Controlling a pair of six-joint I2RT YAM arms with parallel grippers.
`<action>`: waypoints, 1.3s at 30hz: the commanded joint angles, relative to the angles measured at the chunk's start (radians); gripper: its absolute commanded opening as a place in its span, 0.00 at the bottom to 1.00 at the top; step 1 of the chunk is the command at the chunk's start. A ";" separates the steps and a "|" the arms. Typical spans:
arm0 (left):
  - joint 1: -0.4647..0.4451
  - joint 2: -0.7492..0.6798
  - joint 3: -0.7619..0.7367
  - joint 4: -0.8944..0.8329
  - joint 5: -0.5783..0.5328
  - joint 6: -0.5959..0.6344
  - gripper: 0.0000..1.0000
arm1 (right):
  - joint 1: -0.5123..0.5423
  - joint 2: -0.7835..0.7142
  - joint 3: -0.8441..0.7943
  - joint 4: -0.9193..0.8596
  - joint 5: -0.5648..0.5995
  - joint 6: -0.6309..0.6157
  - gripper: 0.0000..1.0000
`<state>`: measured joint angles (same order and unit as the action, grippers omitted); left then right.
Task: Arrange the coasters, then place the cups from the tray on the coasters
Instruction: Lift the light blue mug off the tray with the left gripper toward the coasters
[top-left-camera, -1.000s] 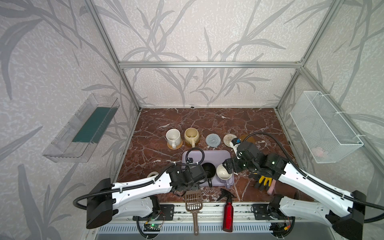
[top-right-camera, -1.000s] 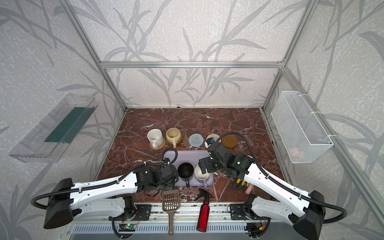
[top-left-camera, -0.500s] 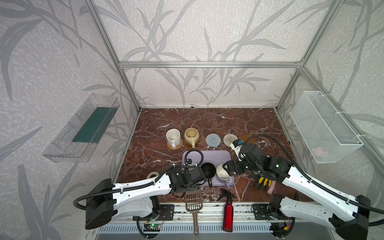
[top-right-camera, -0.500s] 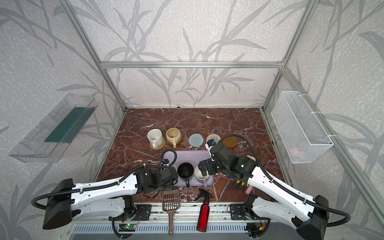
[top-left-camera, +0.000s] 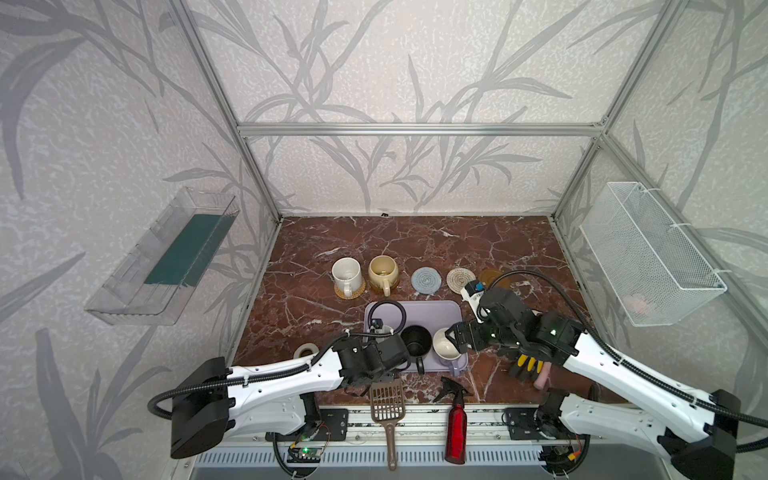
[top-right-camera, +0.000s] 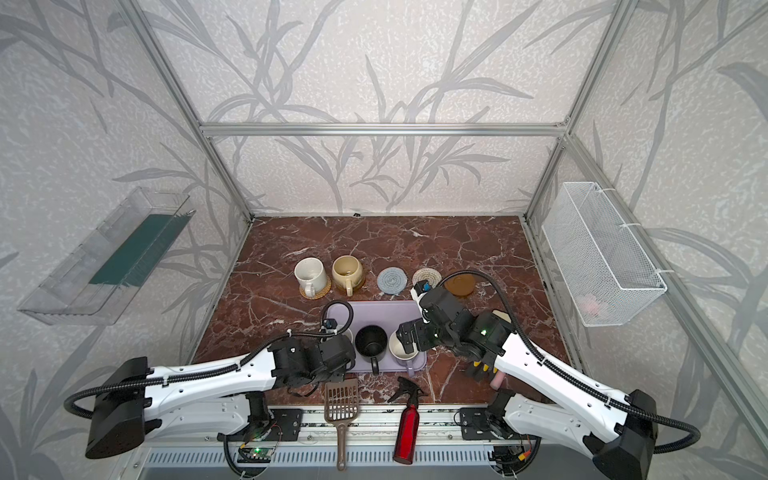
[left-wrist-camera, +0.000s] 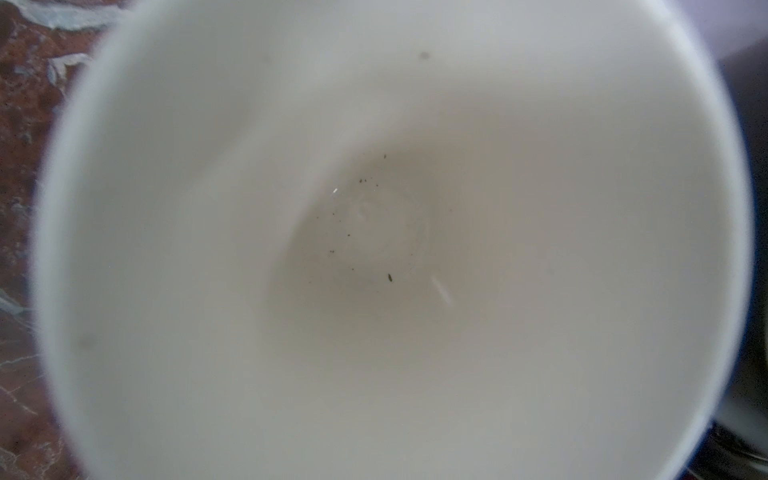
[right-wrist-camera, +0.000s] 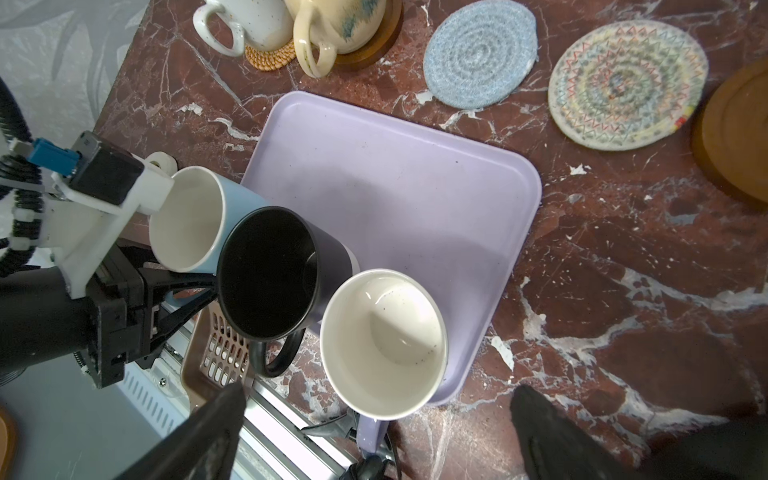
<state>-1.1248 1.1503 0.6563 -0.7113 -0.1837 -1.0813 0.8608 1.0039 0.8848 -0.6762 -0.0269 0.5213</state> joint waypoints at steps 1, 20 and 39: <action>0.000 -0.011 -0.015 -0.003 -0.042 -0.019 0.28 | -0.004 -0.022 -0.012 0.012 0.000 0.017 0.99; -0.001 -0.067 0.053 -0.083 -0.106 0.030 0.00 | -0.003 -0.057 -0.032 0.035 -0.011 0.057 0.99; 0.018 0.005 0.387 -0.321 -0.238 0.181 0.00 | -0.003 -0.039 -0.039 0.154 -0.022 0.075 0.99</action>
<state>-1.1168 1.1378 0.9565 -0.9703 -0.3149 -0.9501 0.8608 0.9630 0.8597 -0.5571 -0.0612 0.5877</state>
